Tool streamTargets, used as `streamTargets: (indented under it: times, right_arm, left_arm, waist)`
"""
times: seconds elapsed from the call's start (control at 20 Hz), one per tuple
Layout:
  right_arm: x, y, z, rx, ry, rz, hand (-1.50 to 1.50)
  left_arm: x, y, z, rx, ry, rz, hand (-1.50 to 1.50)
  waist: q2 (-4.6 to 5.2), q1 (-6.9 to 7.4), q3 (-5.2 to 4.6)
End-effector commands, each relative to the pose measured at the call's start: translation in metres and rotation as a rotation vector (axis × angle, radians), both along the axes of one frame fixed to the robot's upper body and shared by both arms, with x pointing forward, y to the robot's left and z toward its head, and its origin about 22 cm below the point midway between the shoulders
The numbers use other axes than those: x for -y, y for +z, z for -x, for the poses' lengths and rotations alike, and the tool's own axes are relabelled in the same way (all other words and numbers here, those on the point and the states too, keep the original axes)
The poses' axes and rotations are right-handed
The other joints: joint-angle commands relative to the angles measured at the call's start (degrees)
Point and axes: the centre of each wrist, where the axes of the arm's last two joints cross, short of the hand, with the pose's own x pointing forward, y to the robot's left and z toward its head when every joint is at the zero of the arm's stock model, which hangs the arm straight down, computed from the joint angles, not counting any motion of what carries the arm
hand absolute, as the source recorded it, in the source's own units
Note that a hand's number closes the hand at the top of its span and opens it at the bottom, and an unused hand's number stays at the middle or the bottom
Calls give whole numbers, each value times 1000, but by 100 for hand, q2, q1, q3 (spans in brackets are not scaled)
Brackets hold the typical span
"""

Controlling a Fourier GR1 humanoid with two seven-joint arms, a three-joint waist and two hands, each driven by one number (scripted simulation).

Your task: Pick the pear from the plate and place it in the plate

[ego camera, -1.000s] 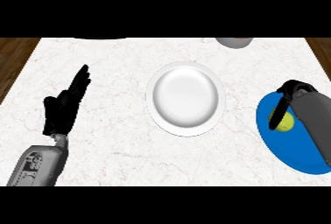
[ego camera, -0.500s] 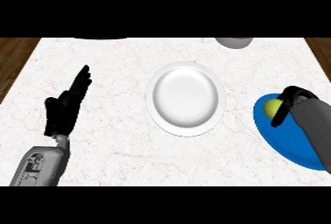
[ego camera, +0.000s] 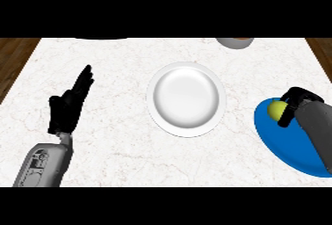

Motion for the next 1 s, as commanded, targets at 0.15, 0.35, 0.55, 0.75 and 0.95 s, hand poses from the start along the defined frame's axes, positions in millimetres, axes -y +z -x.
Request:
streamTargets:
  times: [0.15,0.35,0.55,0.75,0.95]
  right_arm:
    - [2,3,18,323,360,-39,150]
    - [17,16,33,585,570,-56,150]
    - [30,47,37,925,598,-68,150]
    - [16,66,40,1128,674,-146,150]
    - [-10,81,52,1225,780,-277,150]
  left_arm:
    - [-9,14,2,-5,12,-22,0]
    - [-8,7,4,-20,44,-4,0]
    - [-16,5,11,-3,43,-11,0]
    - [-4,-4,11,-12,51,-13,0]
    - [-17,3,14,-7,30,-13,0]
  waist:
    - [-49,-132,35]
    - [-66,-261,35]
    - [-85,-276,32]
    - [-45,-233,22]
    - [-46,-180,17]
